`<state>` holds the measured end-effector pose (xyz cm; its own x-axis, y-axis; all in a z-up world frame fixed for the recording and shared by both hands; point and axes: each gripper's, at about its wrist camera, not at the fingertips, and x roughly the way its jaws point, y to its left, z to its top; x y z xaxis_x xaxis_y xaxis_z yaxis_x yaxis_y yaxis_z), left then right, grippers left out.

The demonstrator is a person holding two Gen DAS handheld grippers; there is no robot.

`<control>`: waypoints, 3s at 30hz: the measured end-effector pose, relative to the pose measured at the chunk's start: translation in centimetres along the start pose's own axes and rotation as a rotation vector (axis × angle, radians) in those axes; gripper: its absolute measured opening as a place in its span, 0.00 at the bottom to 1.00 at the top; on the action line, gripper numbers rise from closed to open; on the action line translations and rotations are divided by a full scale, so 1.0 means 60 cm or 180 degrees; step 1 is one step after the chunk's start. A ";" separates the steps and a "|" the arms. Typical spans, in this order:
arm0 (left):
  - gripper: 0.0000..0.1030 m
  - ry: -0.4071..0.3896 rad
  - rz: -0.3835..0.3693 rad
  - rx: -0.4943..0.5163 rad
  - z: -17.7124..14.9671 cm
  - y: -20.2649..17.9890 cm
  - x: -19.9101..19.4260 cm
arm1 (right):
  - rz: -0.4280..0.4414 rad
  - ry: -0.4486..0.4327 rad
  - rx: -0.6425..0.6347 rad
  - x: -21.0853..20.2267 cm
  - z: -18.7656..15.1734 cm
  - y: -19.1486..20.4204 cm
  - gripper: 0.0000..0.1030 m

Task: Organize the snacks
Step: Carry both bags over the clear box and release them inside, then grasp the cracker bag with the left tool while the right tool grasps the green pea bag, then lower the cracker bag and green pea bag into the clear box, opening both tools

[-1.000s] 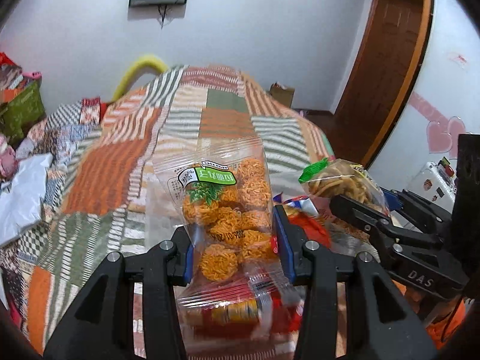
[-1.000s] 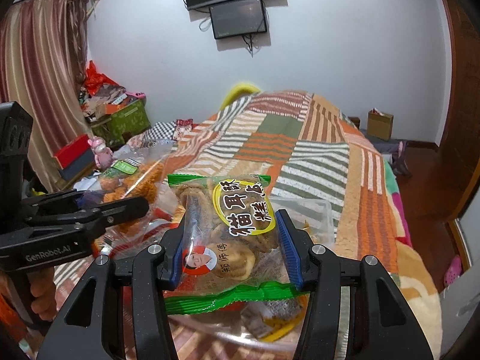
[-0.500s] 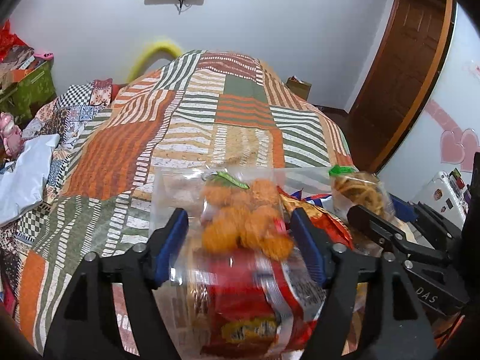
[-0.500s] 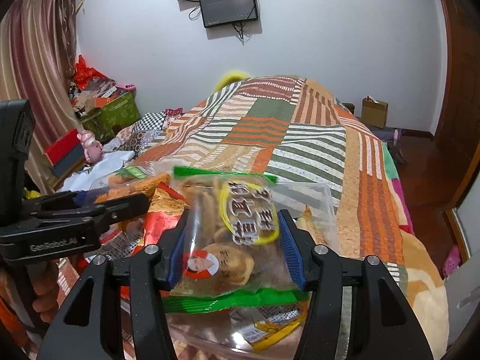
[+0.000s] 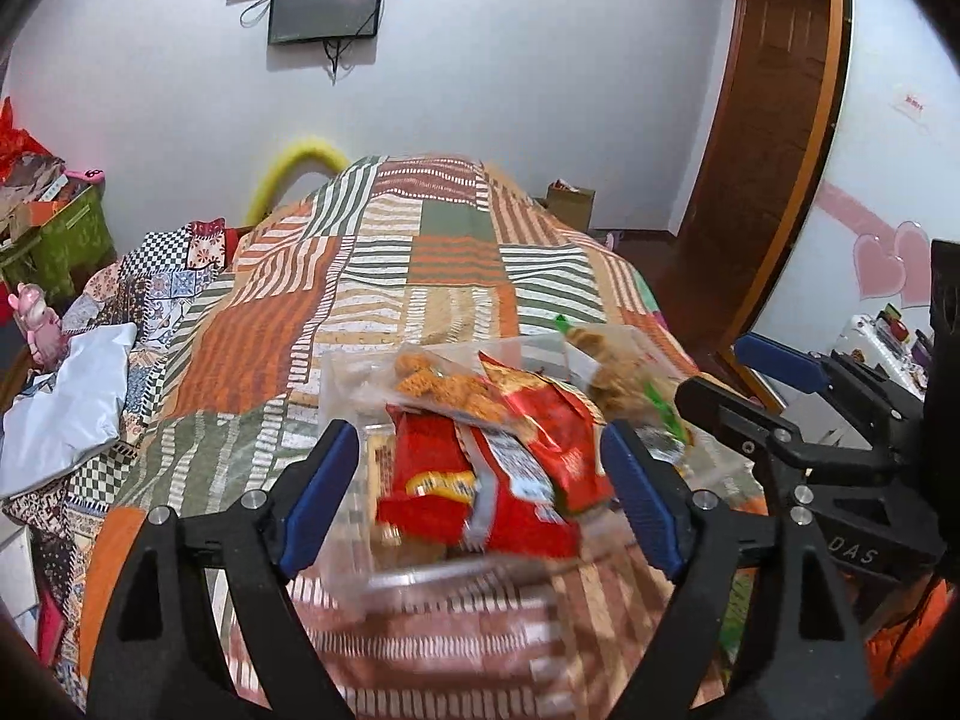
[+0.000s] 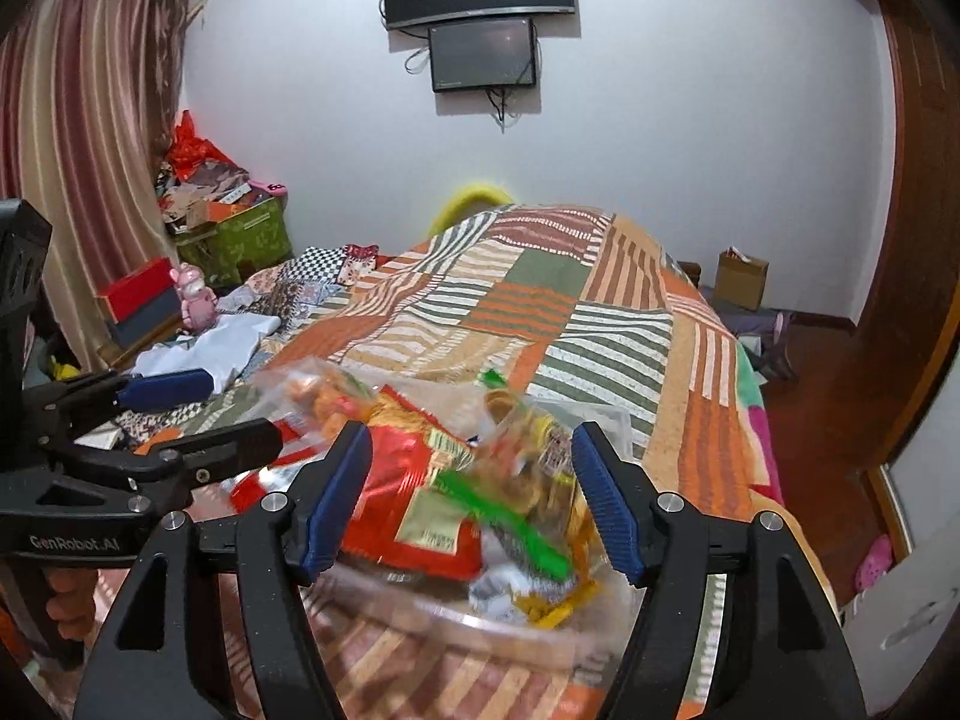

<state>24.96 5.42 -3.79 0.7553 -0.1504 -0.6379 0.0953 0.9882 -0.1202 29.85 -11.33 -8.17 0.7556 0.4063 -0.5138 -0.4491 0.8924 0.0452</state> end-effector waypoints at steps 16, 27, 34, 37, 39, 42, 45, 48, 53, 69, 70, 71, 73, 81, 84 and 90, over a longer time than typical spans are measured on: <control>0.87 0.0109 0.0040 -0.0081 -0.098 -0.011 -0.081 | -0.0095 0.0229 0.0020 -0.073 -0.098 -0.002 0.74; 0.87 0.0395 0.0032 -0.0145 -0.166 -0.012 -0.064 | -0.0032 0.0815 0.0113 -0.034 -0.195 -0.004 0.74; 0.87 0.0497 -0.0024 -0.0186 -0.191 -0.019 -0.057 | 0.0004 0.0907 0.0236 -0.036 -0.218 -0.015 0.47; 0.87 0.0527 -0.0033 -0.0176 -0.200 -0.027 -0.059 | -0.0033 0.0857 0.0209 -0.046 -0.222 -0.010 0.46; 0.87 0.0539 -0.0039 -0.0167 -0.205 -0.033 -0.063 | -0.0040 0.0823 0.0205 -0.053 -0.223 -0.006 0.46; 0.87 0.0580 -0.0066 -0.0158 -0.217 -0.043 -0.072 | -0.0010 0.0761 0.0239 -0.069 -0.222 -0.005 0.46; 0.87 0.0608 -0.0077 -0.0137 -0.230 -0.052 -0.084 | 0.0014 0.0683 0.0251 -0.089 -0.218 -0.001 0.45; 0.87 0.0646 -0.0066 -0.0107 -0.247 -0.062 -0.095 | 0.0042 0.0608 0.0241 -0.109 -0.213 0.006 0.45; 0.87 0.0761 -0.0041 -0.0120 -0.284 -0.068 -0.110 | 0.0093 0.0490 0.0203 -0.141 -0.207 0.019 0.46; 0.54 0.0730 -0.0223 -0.0355 -0.323 -0.058 -0.132 | 0.0202 0.0415 0.0167 -0.164 -0.215 0.041 0.46; 0.54 0.0725 -0.0222 -0.0362 -0.321 -0.057 -0.132 | 0.0209 0.0413 0.0169 -0.163 -0.215 0.042 0.46; 0.53 0.0718 -0.0223 -0.0367 -0.320 -0.056 -0.132 | 0.0213 0.0411 0.0168 -0.162 -0.214 0.042 0.46; 0.52 0.0691 -0.0224 -0.0387 -0.313 -0.052 -0.133 | 0.0221 0.0406 0.0164 -0.161 -0.212 0.043 0.46; 0.51 0.0416 -0.0205 -0.0460 -0.249 -0.025 -0.135 | 0.0247 0.0336 0.0172 -0.139 -0.186 0.038 0.46; 0.51 0.0302 -0.0179 -0.0475 -0.218 -0.013 -0.131 | 0.0247 0.0299 0.0179 -0.129 -0.172 0.035 0.46; 0.51 0.0099 -0.0052 -0.0510 -0.156 0.027 -0.113 | 0.0235 0.0208 0.0170 -0.099 -0.134 0.031 0.46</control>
<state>13.92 7.76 -6.75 0.7339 -0.1696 -0.6577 0.0010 0.9686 -0.2488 20.68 -13.66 -11.93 0.6879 0.4593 -0.5620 -0.4751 0.8703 0.1298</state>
